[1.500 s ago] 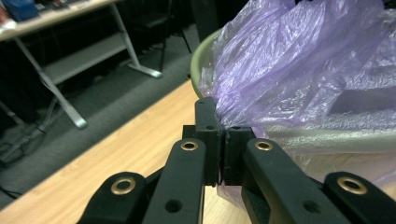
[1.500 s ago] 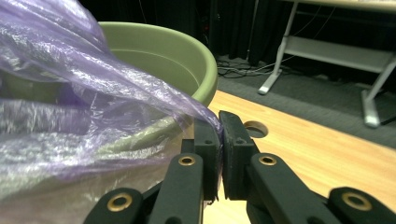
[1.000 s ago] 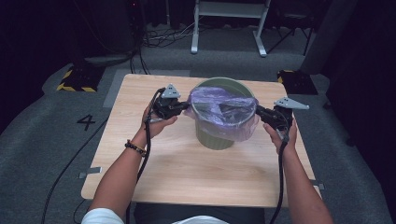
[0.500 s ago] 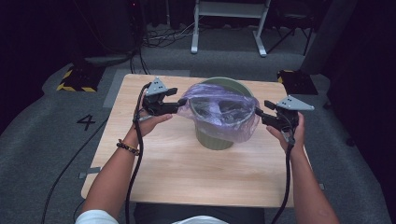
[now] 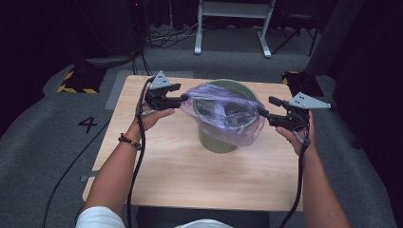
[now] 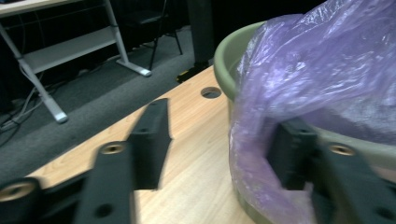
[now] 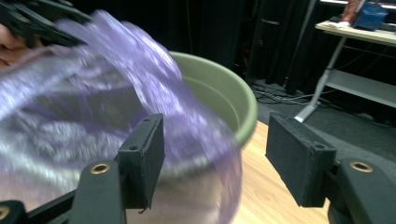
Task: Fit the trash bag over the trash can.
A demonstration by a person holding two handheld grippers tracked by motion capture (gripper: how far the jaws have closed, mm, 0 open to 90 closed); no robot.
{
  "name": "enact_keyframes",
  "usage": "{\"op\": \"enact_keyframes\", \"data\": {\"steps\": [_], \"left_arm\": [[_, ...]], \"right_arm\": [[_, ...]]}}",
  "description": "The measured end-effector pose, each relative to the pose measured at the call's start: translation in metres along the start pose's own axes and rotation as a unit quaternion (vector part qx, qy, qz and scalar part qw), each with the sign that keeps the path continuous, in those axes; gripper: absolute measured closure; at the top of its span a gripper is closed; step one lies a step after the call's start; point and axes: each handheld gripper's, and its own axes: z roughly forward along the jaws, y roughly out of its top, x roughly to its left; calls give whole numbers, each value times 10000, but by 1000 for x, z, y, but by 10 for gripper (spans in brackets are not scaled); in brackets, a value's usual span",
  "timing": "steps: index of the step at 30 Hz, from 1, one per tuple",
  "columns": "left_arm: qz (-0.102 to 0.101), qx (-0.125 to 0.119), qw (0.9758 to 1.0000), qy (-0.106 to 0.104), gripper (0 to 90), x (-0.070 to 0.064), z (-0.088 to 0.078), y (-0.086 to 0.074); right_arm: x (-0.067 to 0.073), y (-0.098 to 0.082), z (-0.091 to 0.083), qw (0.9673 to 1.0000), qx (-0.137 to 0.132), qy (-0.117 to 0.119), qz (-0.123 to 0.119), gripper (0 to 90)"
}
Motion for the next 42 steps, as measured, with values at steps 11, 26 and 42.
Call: {"op": "enact_keyframes", "data": {"steps": [11,26,42], "left_arm": [[-13,-29,10000,-74,640,8,21,4],[-432,464,9980,-74,742,16,65,-5],[-980,389,9938,-342,671,9,84,-25]], "right_arm": [[-12,11,34,9989,462,2,-44,803],[-46,-5,63,9939,606,-626,679,900],[-48,-39,83,9904,767,-297,1109,900]]}}
